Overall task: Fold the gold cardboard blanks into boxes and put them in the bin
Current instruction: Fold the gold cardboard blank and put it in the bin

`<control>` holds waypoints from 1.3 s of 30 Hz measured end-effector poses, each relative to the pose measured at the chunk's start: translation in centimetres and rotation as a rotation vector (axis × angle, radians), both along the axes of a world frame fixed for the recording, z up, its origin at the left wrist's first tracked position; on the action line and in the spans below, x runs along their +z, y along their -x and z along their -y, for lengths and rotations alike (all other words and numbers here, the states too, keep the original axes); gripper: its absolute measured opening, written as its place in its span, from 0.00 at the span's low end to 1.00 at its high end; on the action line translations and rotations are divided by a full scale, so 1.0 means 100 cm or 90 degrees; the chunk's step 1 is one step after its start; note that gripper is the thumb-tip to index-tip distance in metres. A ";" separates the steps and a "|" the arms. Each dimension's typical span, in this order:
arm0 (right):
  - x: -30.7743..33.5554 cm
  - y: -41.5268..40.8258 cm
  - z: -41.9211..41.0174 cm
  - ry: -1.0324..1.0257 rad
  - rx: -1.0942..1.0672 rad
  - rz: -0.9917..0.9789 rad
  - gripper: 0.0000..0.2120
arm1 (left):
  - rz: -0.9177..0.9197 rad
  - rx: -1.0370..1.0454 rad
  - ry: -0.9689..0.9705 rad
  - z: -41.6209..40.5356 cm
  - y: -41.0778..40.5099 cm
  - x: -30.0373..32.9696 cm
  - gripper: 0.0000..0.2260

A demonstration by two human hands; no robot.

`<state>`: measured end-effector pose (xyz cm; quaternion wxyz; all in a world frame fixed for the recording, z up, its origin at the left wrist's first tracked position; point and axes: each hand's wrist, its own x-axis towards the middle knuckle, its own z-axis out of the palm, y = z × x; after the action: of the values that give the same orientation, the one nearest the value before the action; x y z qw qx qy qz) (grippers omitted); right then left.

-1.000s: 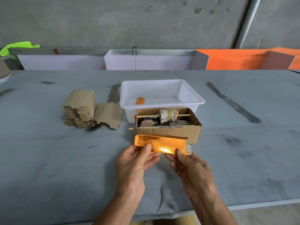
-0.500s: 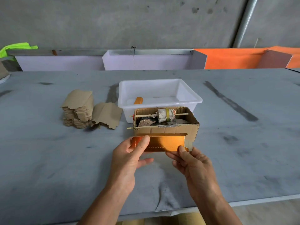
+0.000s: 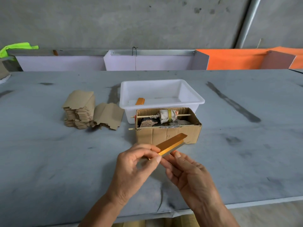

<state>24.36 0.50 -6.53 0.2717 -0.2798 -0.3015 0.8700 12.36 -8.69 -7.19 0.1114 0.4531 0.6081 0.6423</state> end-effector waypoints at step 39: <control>-0.002 0.008 -0.012 -0.147 -0.073 0.164 0.06 | 0.164 -0.033 0.284 -0.012 0.015 0.017 0.21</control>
<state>23.56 1.66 -6.69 0.3106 -0.3729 -0.4155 0.7693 10.82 -7.51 -5.48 0.3018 0.3476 0.7036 0.5413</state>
